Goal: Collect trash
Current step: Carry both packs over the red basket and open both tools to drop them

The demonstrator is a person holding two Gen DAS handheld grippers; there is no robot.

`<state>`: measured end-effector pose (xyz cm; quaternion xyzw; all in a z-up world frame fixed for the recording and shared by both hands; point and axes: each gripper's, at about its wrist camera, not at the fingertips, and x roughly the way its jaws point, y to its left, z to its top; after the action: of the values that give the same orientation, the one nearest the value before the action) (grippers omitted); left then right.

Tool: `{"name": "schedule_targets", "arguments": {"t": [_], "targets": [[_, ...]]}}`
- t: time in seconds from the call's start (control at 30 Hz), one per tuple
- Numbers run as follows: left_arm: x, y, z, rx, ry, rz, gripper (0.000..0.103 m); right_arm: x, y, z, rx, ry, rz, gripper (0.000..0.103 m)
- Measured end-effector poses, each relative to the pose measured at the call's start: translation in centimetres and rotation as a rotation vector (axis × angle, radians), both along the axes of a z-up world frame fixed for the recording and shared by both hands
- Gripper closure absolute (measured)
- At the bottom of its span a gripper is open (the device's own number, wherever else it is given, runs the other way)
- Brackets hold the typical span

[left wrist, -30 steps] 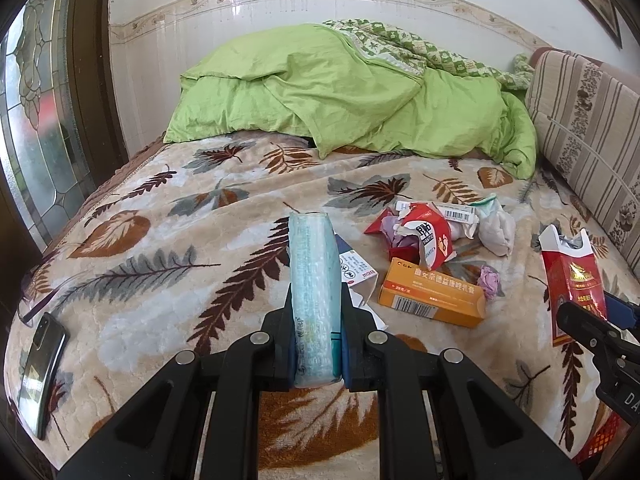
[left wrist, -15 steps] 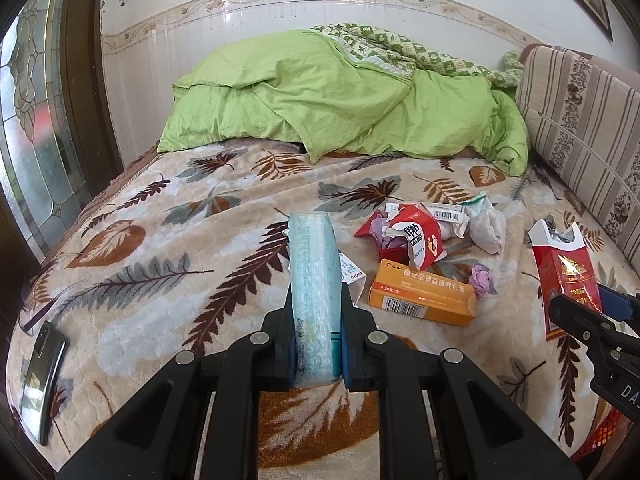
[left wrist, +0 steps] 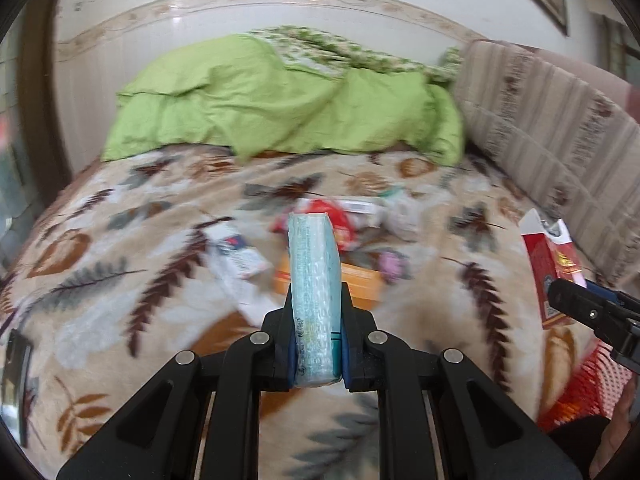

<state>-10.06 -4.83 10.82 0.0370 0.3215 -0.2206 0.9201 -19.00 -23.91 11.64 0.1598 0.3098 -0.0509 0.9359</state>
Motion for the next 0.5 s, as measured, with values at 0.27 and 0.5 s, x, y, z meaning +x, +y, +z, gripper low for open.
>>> {"name": "schedule_targets", "arguments": {"t": [0.27, 0.5], "targets": [[-8.1, -9.9, 2.2, -0.052, 0.047, -0.399, 0.088, -12.9, -9.1, 0.5, 0.025, 0.041, -0.227, 0.042], [-15.3, -19.9, 2.4, -0.062, 0.167, -0.706, 0.088, -22.4, -16.4, 0.1, 0.086, 0.048, -0.469, 0.042]]}}
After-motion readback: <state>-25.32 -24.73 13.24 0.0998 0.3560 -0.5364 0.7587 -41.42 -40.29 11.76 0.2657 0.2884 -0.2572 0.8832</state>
